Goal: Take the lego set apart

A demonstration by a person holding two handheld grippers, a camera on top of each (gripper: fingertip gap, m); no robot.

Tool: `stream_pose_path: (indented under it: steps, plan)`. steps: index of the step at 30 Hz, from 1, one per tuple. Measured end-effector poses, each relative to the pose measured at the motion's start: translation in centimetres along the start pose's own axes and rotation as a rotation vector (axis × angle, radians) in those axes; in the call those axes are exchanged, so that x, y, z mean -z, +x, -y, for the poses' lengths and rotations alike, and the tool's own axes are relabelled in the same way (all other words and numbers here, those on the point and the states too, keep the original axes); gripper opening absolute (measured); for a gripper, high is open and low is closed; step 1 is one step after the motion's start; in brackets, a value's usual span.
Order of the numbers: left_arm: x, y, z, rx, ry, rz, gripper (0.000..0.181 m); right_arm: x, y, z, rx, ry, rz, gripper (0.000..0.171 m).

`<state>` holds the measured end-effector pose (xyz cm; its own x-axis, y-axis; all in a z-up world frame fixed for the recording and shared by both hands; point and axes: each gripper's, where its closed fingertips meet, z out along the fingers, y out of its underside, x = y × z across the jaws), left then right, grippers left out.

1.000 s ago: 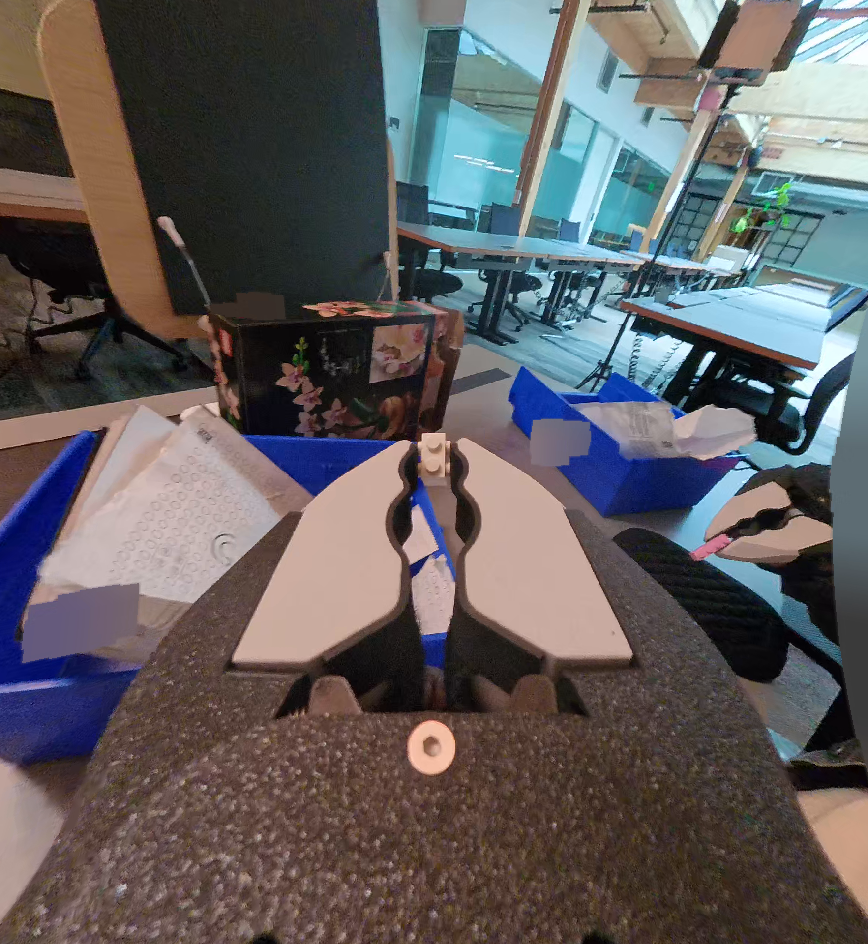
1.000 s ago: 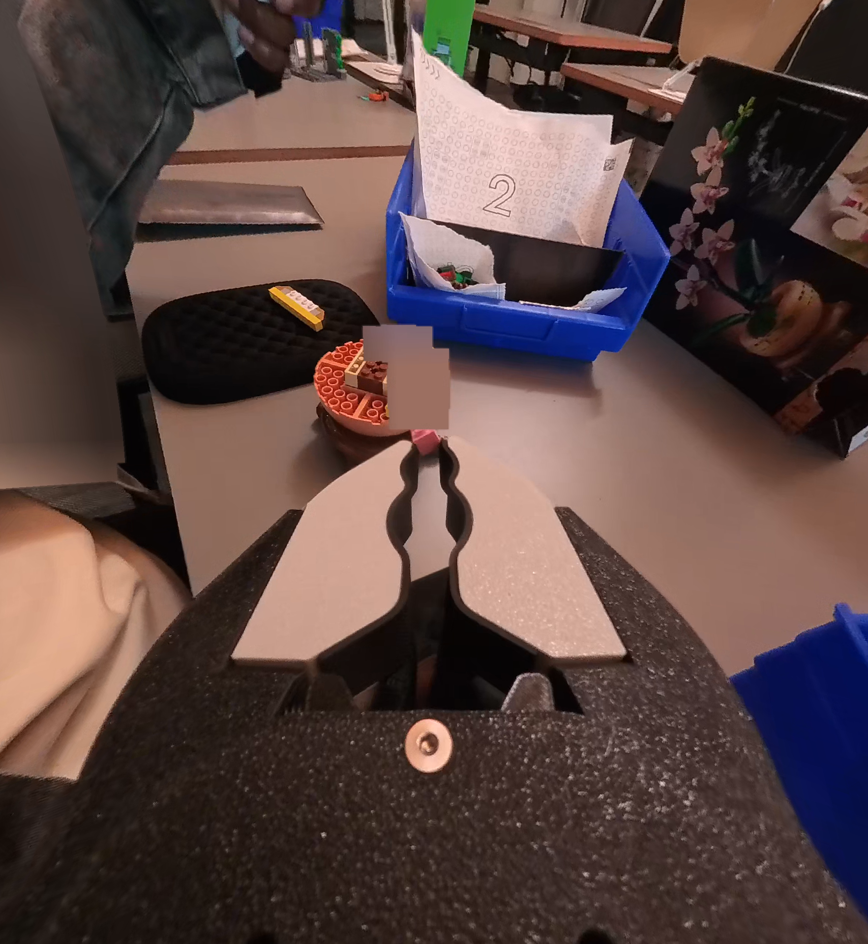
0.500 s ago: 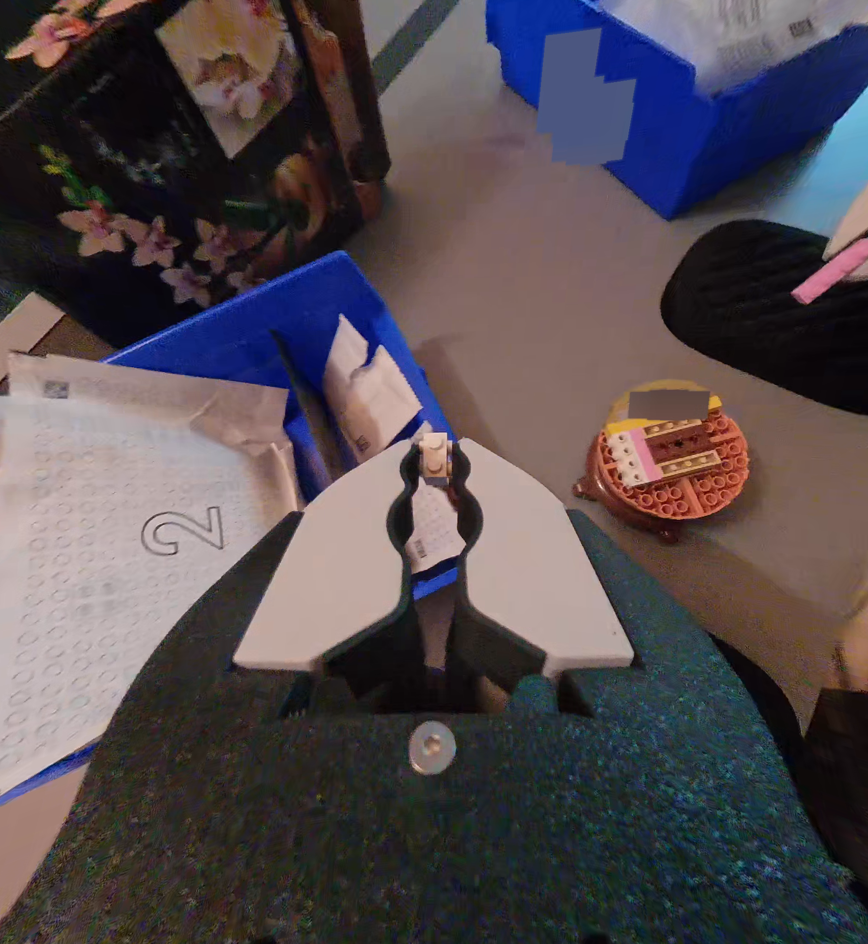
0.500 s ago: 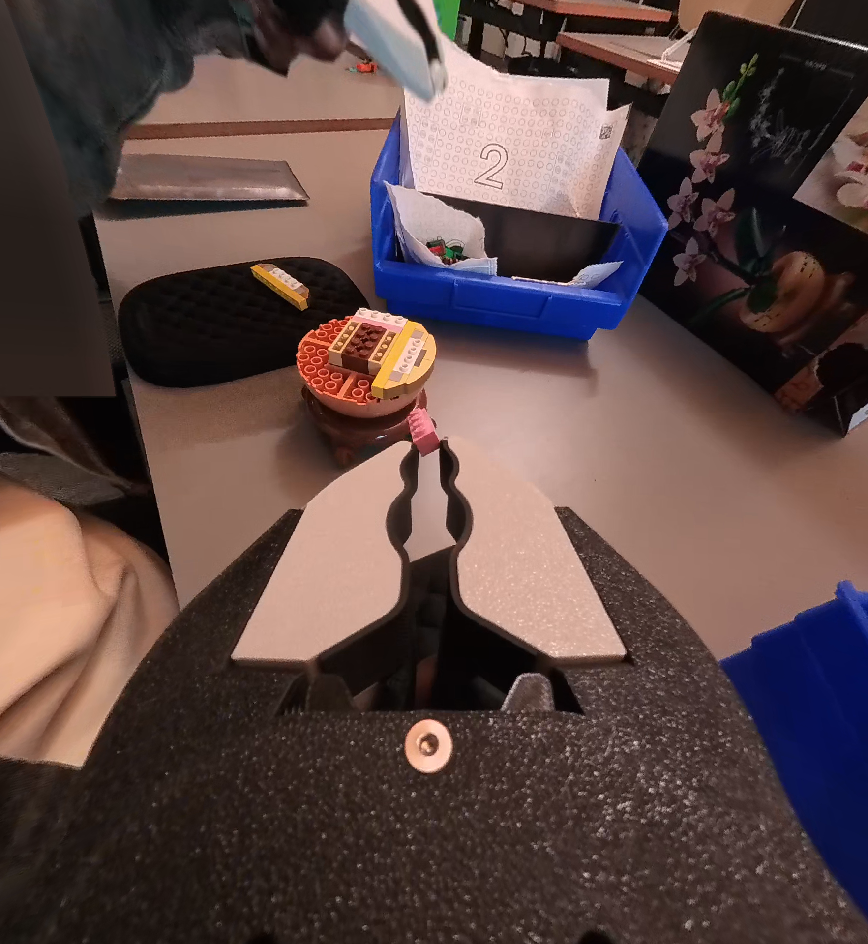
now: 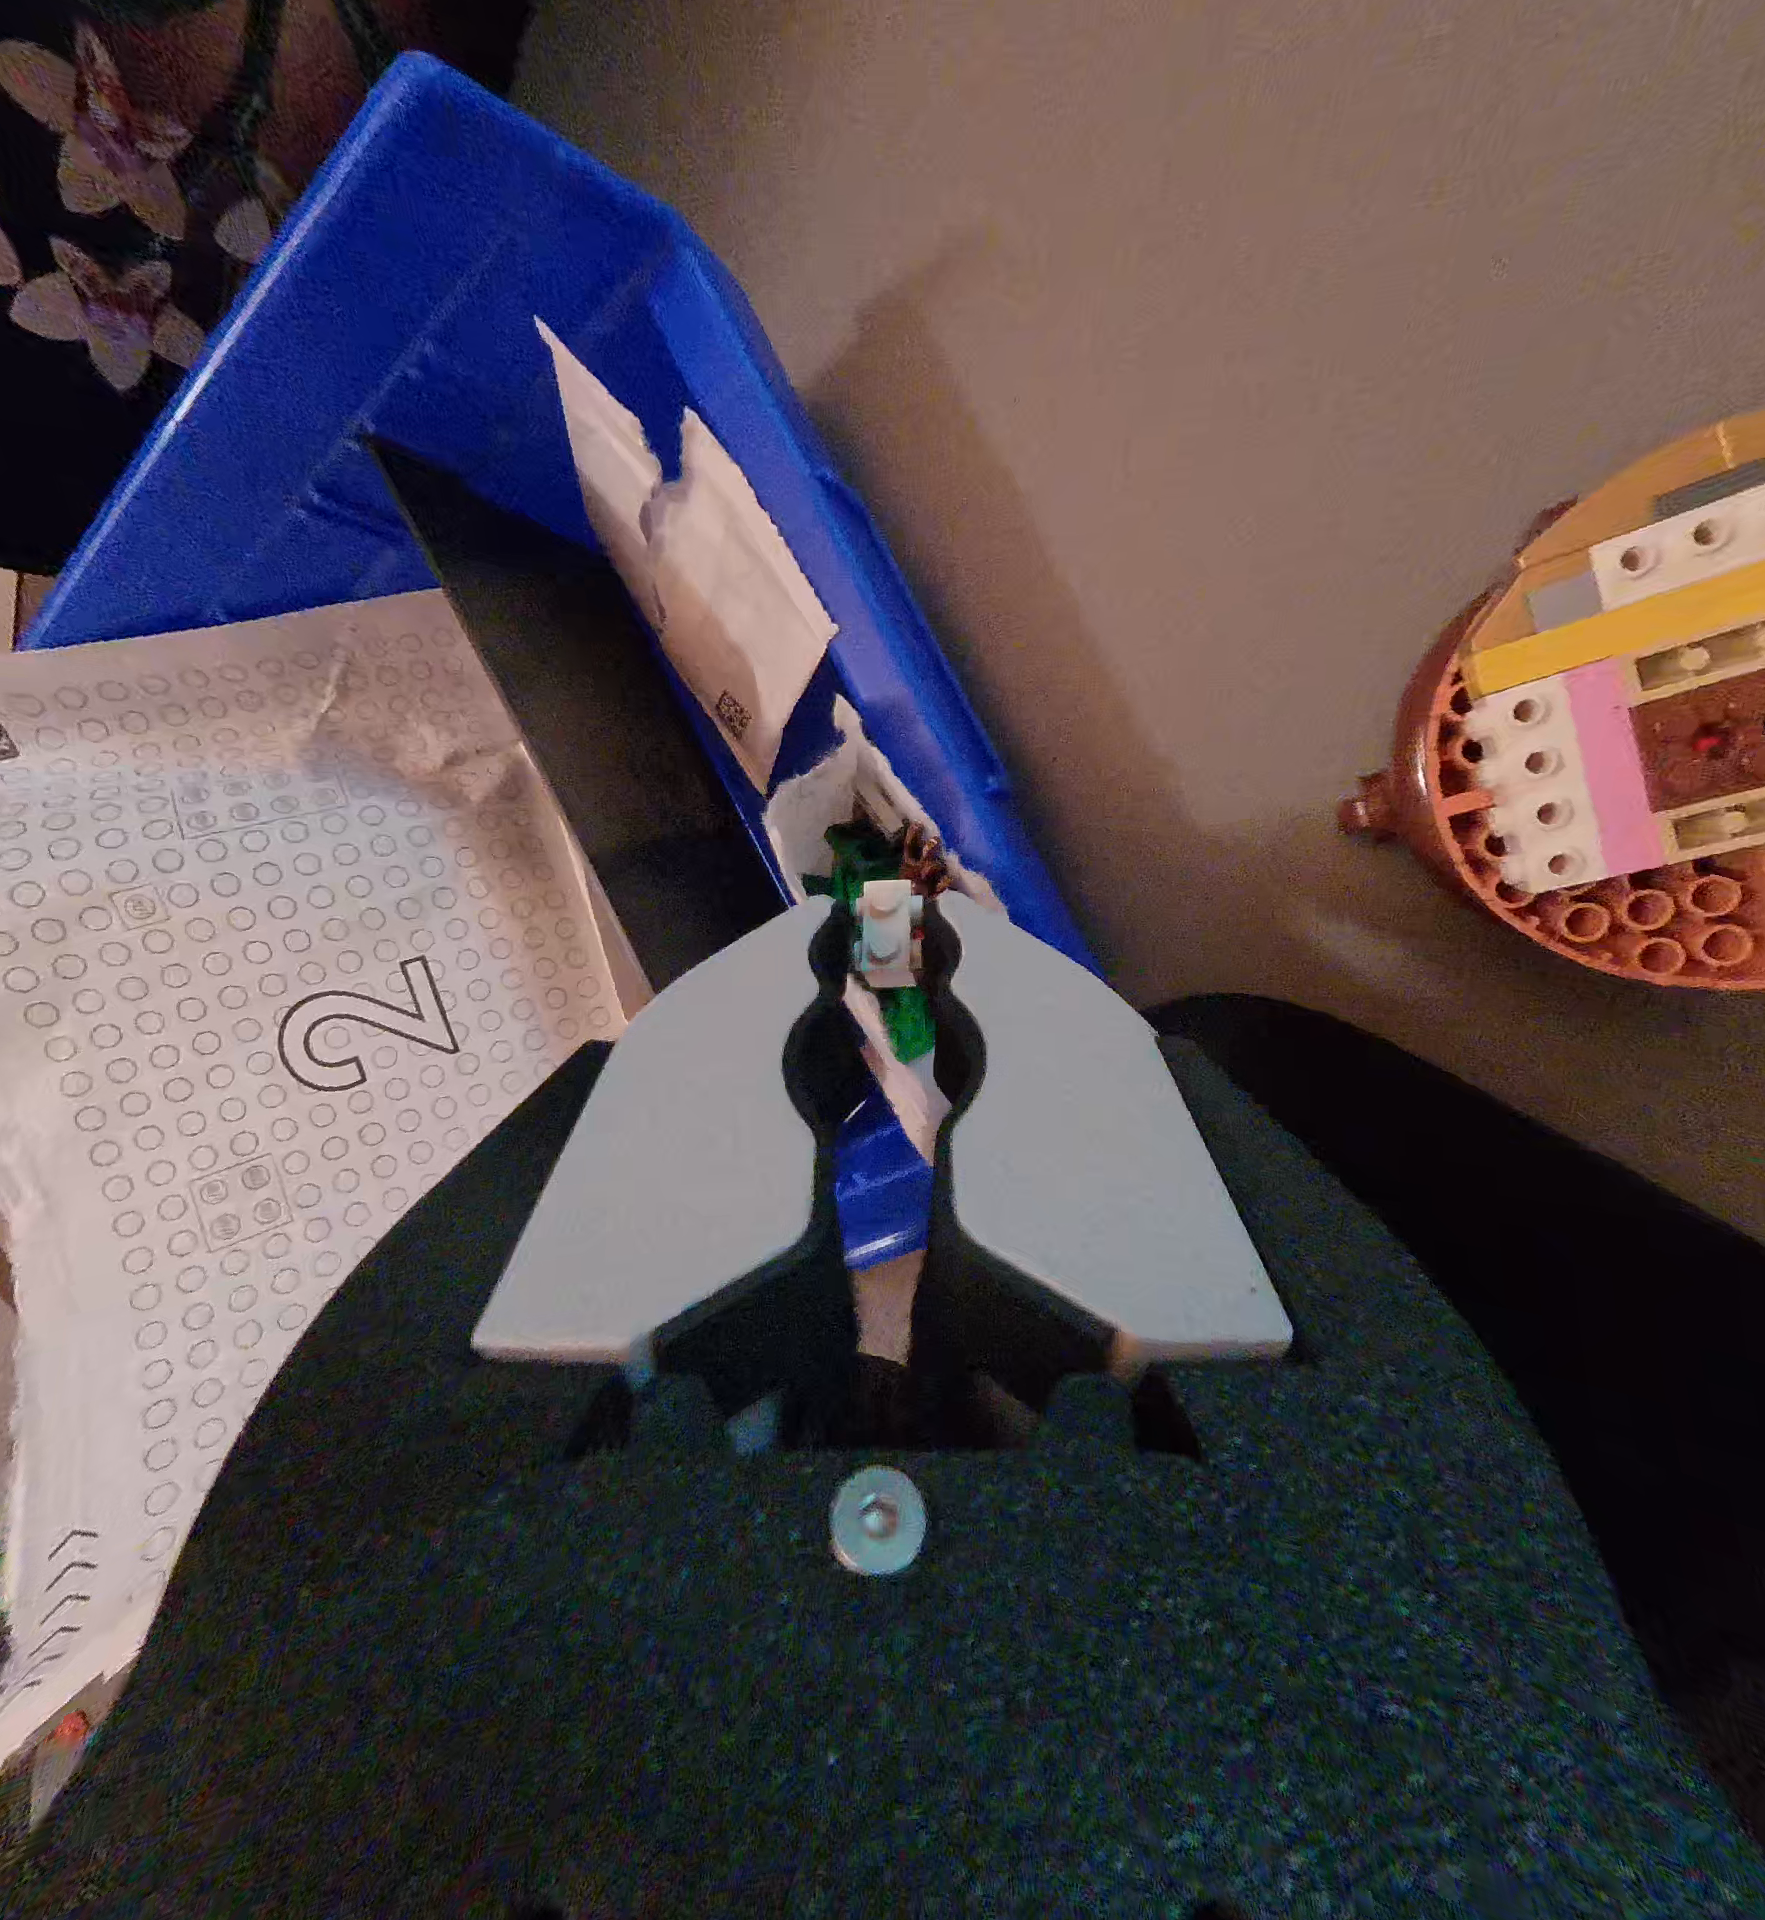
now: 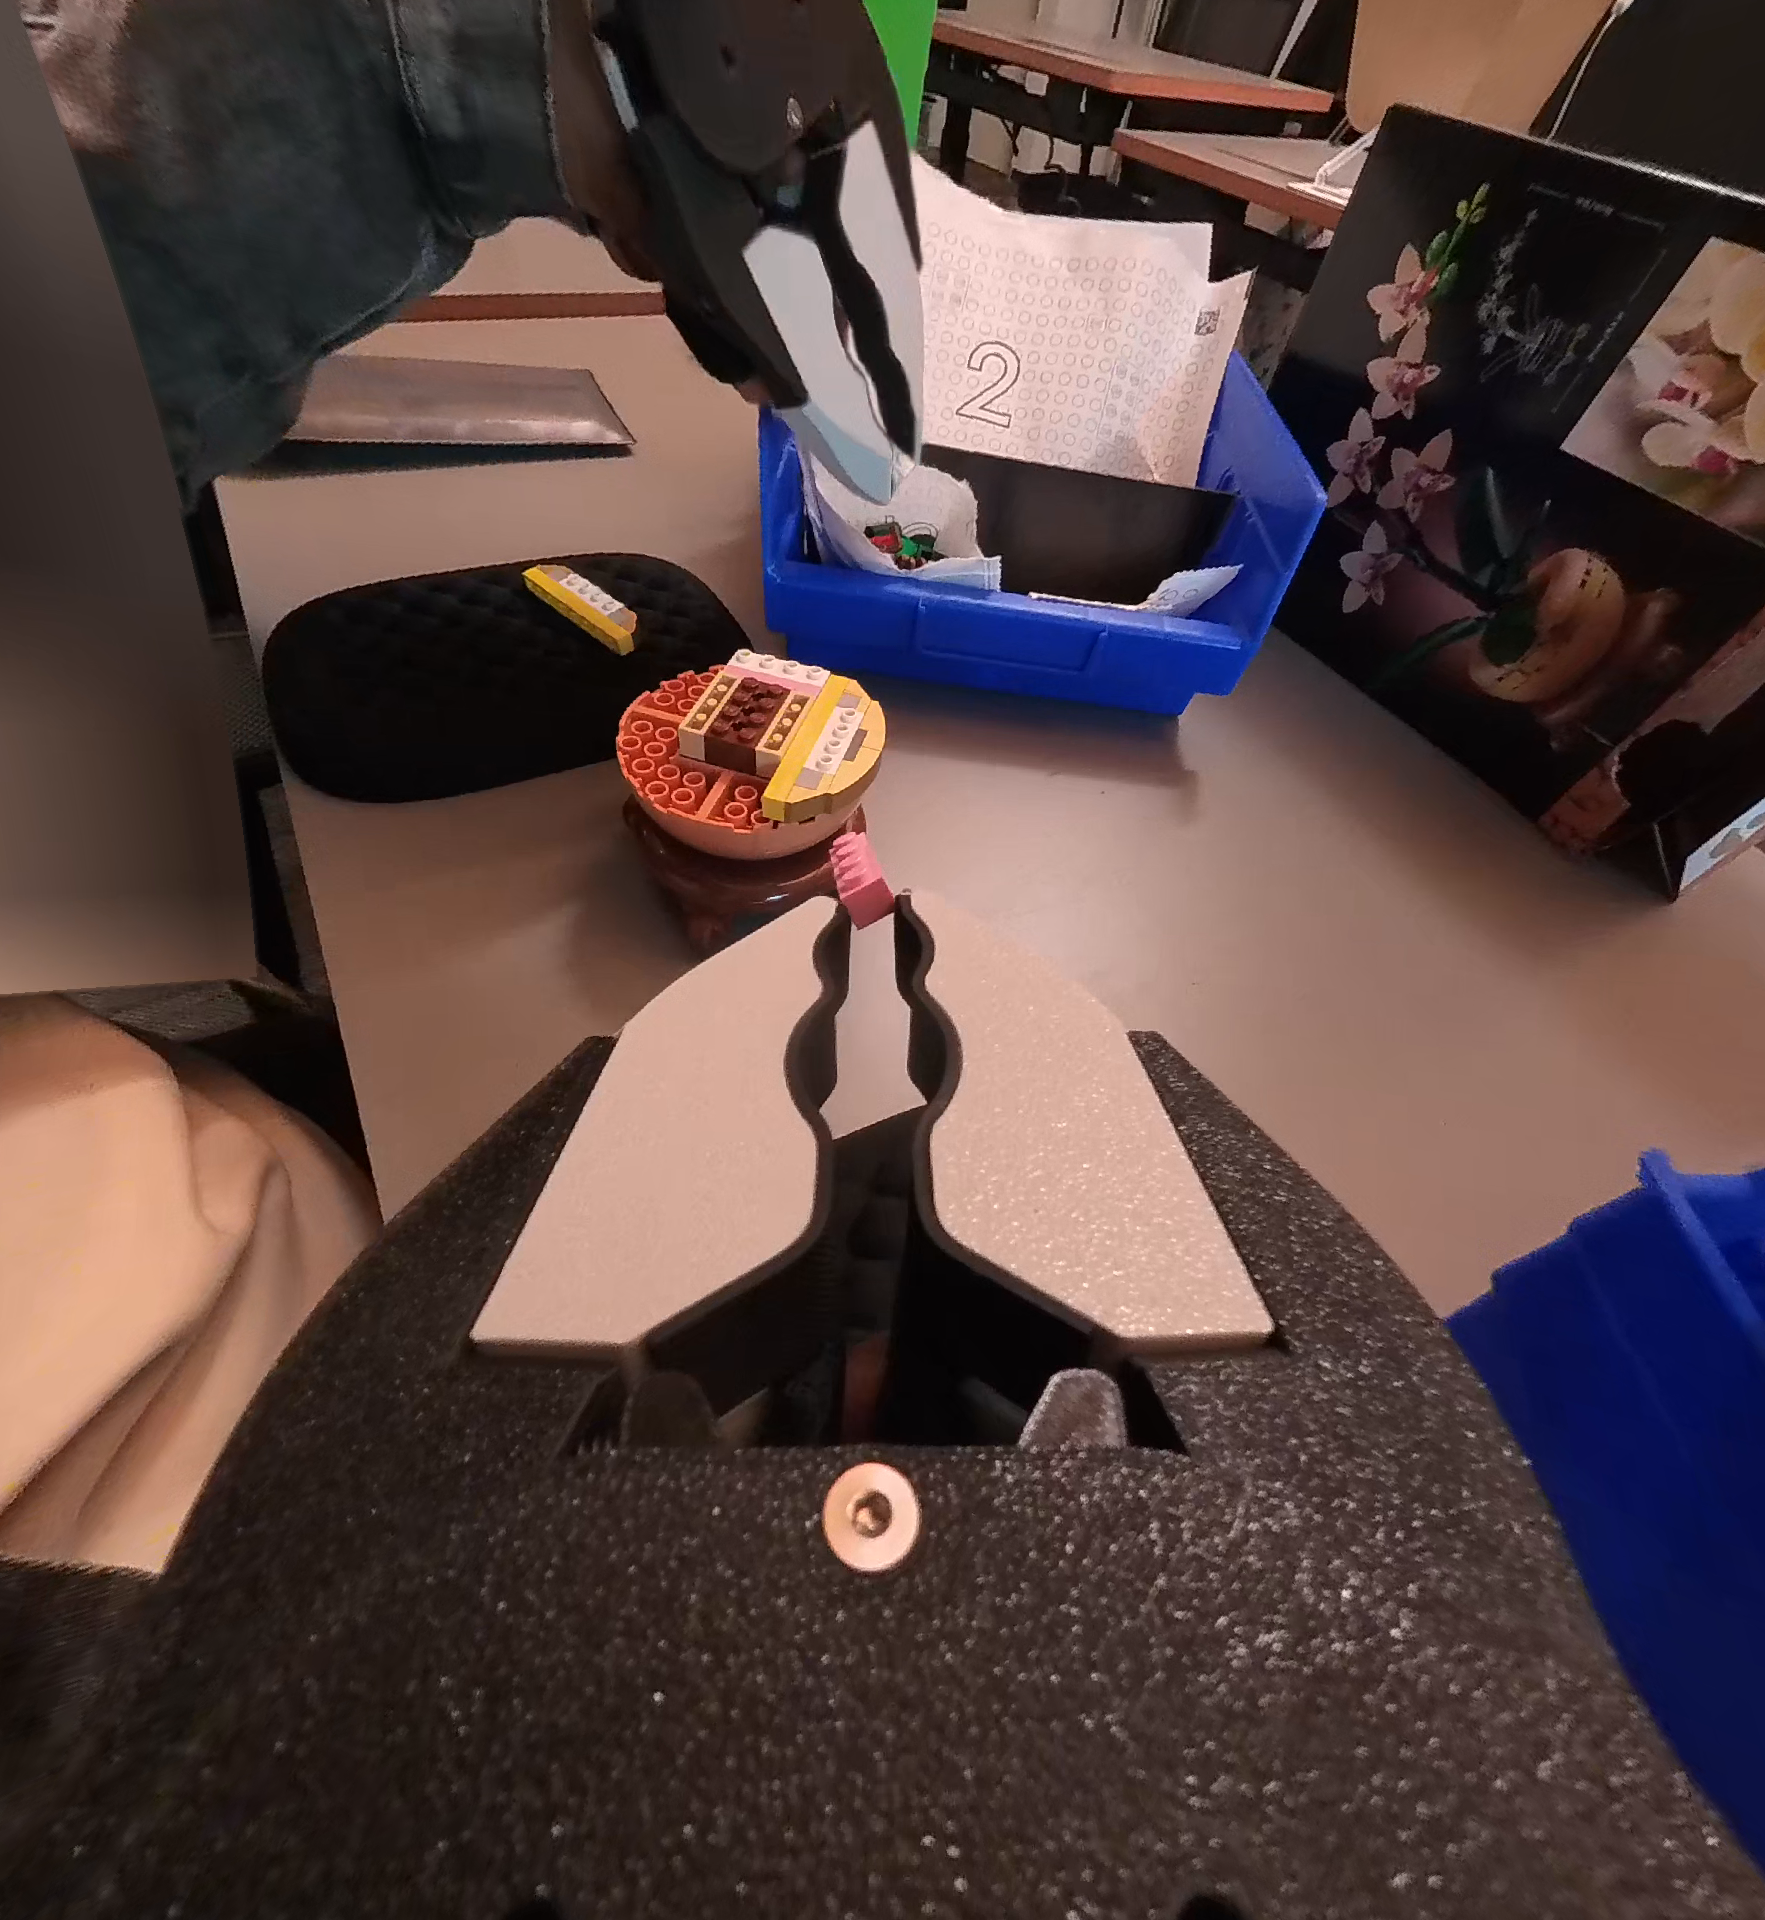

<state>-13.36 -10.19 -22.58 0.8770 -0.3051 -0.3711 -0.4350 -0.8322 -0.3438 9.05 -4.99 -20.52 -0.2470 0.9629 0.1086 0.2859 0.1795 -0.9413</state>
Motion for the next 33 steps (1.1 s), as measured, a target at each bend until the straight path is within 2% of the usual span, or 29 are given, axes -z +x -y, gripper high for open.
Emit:
stream_pose_path:
  steps: [3,9,11,15,17,21,24,29,31,33]
  plan:
    - [-0.1,-0.1,-0.3,0.004,-0.019,0.011,0.022,0.1,0.1,0.0,-0.002,0.003,0.0,0.008]
    - [0.5,-0.3,-0.3,0.015,0.001,0.023,0.028,0.1,0.2,0.0,-0.006,0.007,-0.002,0.008]
    - [2.0,-1.0,0.5,0.059,0.081,0.06,0.026,0.1,0.1,0.3,-0.022,0.033,0.004,0.008]
    - [6.0,-2.0,2.4,0.171,0.351,0.094,0.026,0.2,0.1,1.1,-0.126,0.133,0.061,0.007]
    - [7.5,0.2,3.9,0.169,0.498,0.013,0.026,0.4,-0.1,1.8,-0.188,0.203,0.106,0.007]
    - [9.2,8.5,8.6,0.108,0.83,-0.227,0.02,0.9,-0.7,3.4,-0.348,0.351,0.239,0.007]
    - [9.4,12.4,10.9,0.146,0.97,-0.314,0.017,0.9,-1.3,3.9,-0.439,0.39,0.322,0.007]
    - [9.8,16.4,12.8,0.179,1.069,-0.571,0.021,0.3,-2.6,4.0,-0.523,0.367,0.417,0.007]
    - [9.8,17.3,13.0,0.162,1.078,-0.607,0.02,0.2,-2.8,3.8,-0.566,0.349,0.444,0.007]
    - [9.3,17.3,13.1,0.167,1.074,-0.59,0.009,0.1,-3.1,3.7,-0.593,0.338,0.469,0.007]
